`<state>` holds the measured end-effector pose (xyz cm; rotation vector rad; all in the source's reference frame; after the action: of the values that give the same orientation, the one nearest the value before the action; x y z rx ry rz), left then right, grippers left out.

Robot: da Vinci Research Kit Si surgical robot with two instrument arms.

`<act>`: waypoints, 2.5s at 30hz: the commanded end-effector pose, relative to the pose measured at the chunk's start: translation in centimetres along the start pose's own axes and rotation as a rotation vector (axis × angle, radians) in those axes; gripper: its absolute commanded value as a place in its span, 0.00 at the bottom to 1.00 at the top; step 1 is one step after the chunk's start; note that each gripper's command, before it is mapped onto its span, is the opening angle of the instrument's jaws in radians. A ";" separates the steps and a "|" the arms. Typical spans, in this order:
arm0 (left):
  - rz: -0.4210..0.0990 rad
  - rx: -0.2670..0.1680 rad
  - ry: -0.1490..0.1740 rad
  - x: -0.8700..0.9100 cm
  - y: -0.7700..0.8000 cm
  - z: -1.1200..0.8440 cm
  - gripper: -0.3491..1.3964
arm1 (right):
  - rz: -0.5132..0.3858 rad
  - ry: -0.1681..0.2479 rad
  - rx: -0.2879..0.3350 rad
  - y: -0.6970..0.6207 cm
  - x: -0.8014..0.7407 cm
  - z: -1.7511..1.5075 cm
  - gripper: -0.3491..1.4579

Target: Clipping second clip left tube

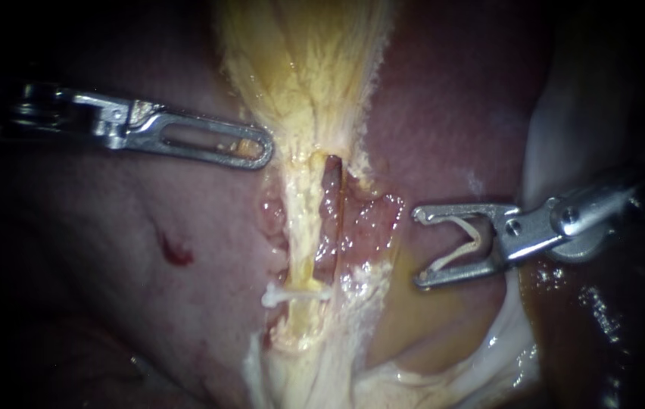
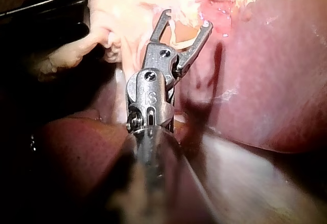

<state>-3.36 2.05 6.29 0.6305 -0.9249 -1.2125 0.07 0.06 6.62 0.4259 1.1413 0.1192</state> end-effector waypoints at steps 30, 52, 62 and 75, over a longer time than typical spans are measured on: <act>-0.035 0.000 -0.026 -0.30 -0.44 -0.74 0.00 | 0.014 0.031 0.002 -0.02 0.05 0.07 0.47; -0.032 0.001 -0.027 -0.24 -0.41 -0.65 0.00 | 0.081 0.138 0.049 -0.11 0.27 1.09 0.47; -0.032 0.000 -0.027 -0.24 -0.43 -0.65 0.00 | 0.135 0.140 0.059 0.01 -0.08 1.30 0.47; -0.032 0.002 -0.026 -0.23 -0.44 -0.65 0.00 | 0.165 0.141 0.063 0.15 -0.26 1.33 0.47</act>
<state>-3.04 2.12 5.54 0.6349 -0.9406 -1.2511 1.17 -0.24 7.37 0.5813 1.2492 0.2642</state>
